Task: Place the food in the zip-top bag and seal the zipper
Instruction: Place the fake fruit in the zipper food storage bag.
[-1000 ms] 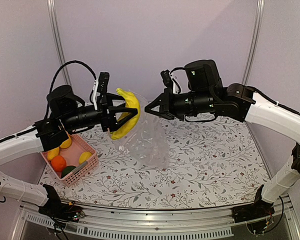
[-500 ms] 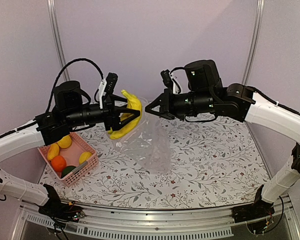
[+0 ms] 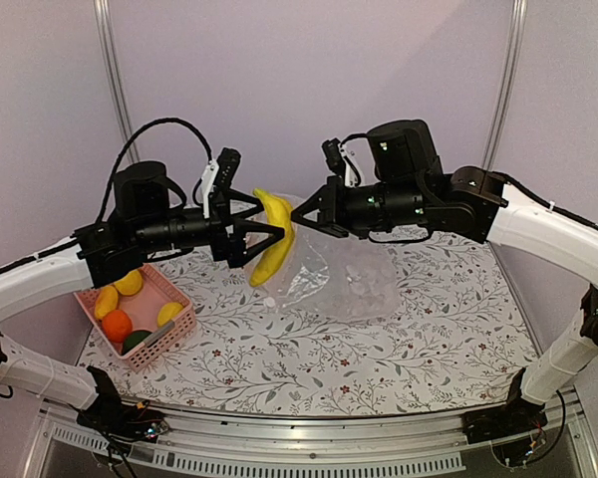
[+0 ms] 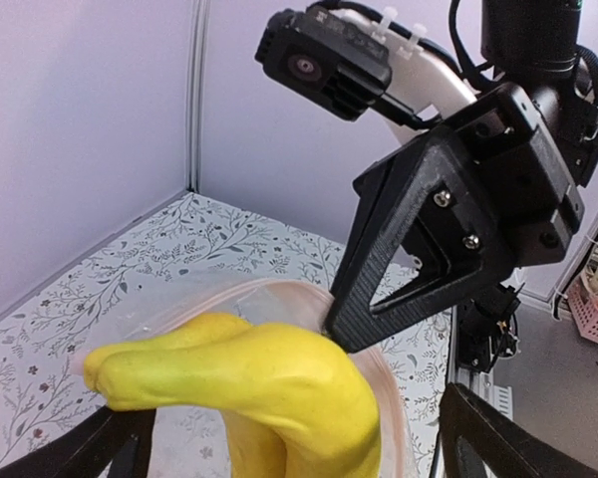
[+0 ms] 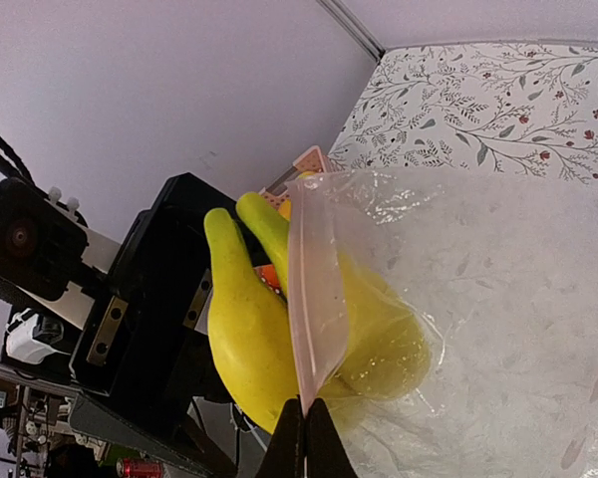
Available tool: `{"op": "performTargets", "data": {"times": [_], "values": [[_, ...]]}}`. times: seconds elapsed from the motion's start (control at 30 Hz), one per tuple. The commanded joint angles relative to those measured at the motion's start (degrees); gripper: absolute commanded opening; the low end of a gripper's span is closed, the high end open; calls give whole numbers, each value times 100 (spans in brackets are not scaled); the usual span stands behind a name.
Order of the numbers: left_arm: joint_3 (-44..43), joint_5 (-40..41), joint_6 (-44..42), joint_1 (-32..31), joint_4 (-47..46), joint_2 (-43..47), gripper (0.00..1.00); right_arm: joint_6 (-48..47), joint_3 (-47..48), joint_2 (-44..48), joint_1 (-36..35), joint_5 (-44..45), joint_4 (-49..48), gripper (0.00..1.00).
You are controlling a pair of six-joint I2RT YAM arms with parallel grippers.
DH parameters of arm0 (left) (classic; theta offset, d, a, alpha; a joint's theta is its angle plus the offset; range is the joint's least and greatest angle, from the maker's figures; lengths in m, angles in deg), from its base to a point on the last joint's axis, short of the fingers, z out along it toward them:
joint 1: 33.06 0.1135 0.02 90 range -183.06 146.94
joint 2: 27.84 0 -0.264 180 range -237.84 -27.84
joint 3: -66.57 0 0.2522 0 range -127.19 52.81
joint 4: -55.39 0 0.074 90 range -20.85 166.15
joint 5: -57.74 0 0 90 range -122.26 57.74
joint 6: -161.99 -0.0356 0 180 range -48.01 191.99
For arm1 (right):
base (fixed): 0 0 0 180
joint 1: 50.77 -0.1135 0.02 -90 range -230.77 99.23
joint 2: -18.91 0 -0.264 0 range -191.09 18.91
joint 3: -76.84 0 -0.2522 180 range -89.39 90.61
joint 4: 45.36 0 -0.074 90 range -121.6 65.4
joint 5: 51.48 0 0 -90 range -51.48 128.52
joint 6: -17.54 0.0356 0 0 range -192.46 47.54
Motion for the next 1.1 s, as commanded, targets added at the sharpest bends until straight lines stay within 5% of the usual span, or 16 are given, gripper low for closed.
{"op": "performTargets", "data": {"times": [0.0, 0.27, 1.07], "values": [[-152, -64, -15, 60, 96, -24, 100, 41, -71, 9, 43, 171, -23, 0], [-371, -173, 307, 61, 256, 65, 99, 50, -106, 25, 44, 365, -11, 0], [-933, 423, 1450, 619, 2620, 1186, 99, 123, -168, -65, 126, 698, -31, 0]]}}
